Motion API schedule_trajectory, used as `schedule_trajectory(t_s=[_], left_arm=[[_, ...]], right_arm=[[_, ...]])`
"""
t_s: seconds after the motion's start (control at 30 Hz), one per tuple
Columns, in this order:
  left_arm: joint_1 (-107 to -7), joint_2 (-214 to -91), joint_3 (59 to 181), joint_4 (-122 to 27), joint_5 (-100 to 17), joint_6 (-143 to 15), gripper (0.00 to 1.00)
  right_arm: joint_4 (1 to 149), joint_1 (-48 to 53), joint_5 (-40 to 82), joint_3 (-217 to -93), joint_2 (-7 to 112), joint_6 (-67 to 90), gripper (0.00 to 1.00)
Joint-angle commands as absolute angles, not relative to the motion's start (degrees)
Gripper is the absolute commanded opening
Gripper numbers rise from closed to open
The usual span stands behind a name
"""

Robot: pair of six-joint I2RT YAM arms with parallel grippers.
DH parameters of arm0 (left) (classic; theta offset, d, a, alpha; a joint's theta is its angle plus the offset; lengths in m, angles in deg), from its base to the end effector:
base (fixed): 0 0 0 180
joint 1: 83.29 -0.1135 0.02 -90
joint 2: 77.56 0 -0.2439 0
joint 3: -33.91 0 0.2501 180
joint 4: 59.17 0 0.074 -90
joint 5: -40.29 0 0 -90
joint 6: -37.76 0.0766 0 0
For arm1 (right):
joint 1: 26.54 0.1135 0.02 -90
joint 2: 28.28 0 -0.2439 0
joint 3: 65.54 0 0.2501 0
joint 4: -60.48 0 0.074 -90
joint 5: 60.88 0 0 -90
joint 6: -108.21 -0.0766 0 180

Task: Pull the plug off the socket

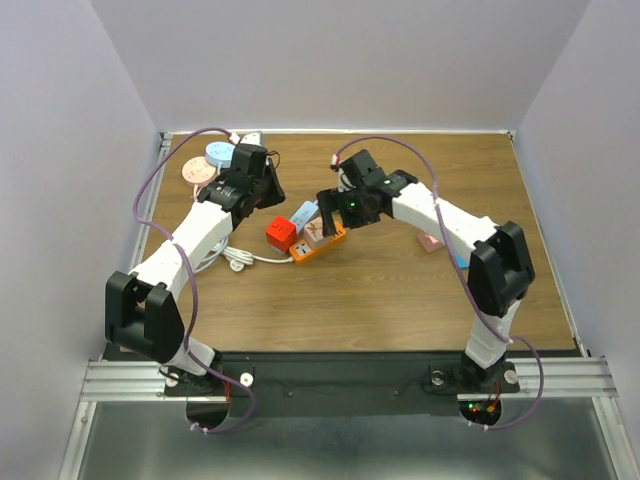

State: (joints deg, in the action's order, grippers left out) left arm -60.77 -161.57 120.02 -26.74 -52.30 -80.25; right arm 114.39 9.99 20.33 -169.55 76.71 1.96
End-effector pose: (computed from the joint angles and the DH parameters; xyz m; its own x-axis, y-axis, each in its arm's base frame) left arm 0.3472 -0.1402 0.2892 -0.5746 -0.2696 -0.7727 0.0869 0.9187 -0.3852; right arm 0.3299 0.2590 0.2224 -0.8155 -0.2599 -0.5172 -0.4486 0.8484 0.2810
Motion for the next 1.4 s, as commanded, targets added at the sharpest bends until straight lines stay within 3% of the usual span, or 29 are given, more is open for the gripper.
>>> schedule_trajectory(t_s=[0.0, 0.73, 0.77, 0.87, 0.9, 1.0, 1.07, 1.2, 1.37], left_arm=[[-62.5, -162.9, 118.7, -28.3, -53.5, -80.6, 0.31], [-63.0, -158.8, 113.1, -30.0, -50.1, -82.5, 0.3], [-63.0, -158.5, 112.8, -29.9, -50.0, -82.6, 0.3], [-62.8, -157.1, 112.4, -30.3, -46.8, -83.2, 0.27], [-62.6, -156.2, 112.1, -30.3, -46.0, -83.5, 0.25], [-60.7, -154.6, 111.5, -30.4, -45.6, -84.3, 0.22], [-59.6, -153.3, 111.2, -30.2, -45.1, -85.2, 0.21], [-53.1, -152.9, 111.6, -30.2, -44.4, -86.7, 0.18], [-44.2, -157.3, 111.9, -31.5, -46.6, -89.2, 0.15]], right_arm=[[113.7, 13.8, 27.3, -176.0, 79.6, 6.5, 1.0], [113.9, 17.8, 35.0, -188.1, 95.8, 8.3, 0.98], [113.9, 17.7, 35.4, -188.1, 95.8, 8.2, 0.94], [113.9, 17.8, 36.9, -186.7, 94.7, 7.3, 0.63], [113.9, 17.7, 37.5, -185.1, 93.6, 7.0, 0.42], [114.0, 17.8, 39.1, -179.7, 90.7, 5.5, 0.19], [114.0, 17.7, 40.4, -176.6, 88.5, 3.4, 0.17], [116.0, 17.8, 43.1, -167.9, 81.6, -3.0, 0.01], [121.0, 17.8, 42.0, -159.3, 73.8, -11.8, 0.0]])
